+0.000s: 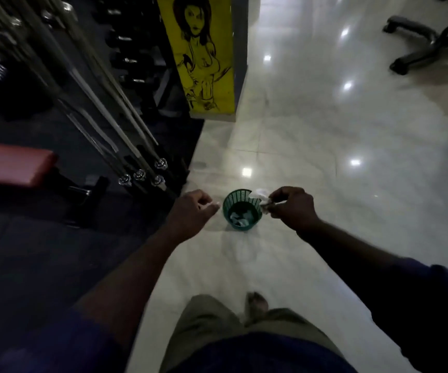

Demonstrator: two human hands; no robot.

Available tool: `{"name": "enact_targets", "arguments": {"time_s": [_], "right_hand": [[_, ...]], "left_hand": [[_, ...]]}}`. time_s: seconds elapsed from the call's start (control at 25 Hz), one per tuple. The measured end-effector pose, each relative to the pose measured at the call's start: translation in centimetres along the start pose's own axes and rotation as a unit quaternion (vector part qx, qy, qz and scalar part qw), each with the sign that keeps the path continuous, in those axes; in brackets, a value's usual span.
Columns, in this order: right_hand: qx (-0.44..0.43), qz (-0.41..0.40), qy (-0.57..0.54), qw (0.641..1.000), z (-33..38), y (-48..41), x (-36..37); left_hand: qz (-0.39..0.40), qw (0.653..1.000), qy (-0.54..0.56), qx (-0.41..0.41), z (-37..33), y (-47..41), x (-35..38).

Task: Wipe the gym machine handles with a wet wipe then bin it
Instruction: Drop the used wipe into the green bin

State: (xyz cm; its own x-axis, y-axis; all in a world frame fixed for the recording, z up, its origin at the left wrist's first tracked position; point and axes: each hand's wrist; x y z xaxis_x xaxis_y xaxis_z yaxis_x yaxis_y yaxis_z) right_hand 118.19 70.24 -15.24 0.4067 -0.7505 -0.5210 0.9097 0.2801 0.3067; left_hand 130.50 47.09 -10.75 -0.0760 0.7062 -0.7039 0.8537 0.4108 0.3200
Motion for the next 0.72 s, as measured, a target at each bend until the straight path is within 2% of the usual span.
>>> {"name": "enact_targets", "arguments": {"time_s": [0.2,0.4,0.72], "right_hand": [[0.078,0.002,-0.007,0.997,-1.3,-11.7,4.3],[0.15,-0.011,0.034,0.988,-2.3,-20.6,10.1],[0.193,0.053,0.135,0.97,-8.2,-30.7,18.8]], "left_hand": [[0.055,0.998,0.006,-0.015,2.6,-13.3,1.5],[0.134,0.991,-0.014,-0.016,4.9,-26.2,1.8],[0.192,0.979,-0.002,-0.07,8.5,-37.2,7.5]]}}
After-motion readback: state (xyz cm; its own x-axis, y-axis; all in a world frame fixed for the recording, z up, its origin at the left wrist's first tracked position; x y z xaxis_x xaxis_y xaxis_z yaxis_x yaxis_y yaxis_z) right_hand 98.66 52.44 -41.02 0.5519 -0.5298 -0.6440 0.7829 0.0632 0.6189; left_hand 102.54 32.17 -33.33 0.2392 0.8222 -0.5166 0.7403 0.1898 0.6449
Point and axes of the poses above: each hand's wrist, its own y-axis away from the middle knuckle, its own x-axis out of the palm, z = x × y, and after that the axes turned 1 degree about -x, right-handed
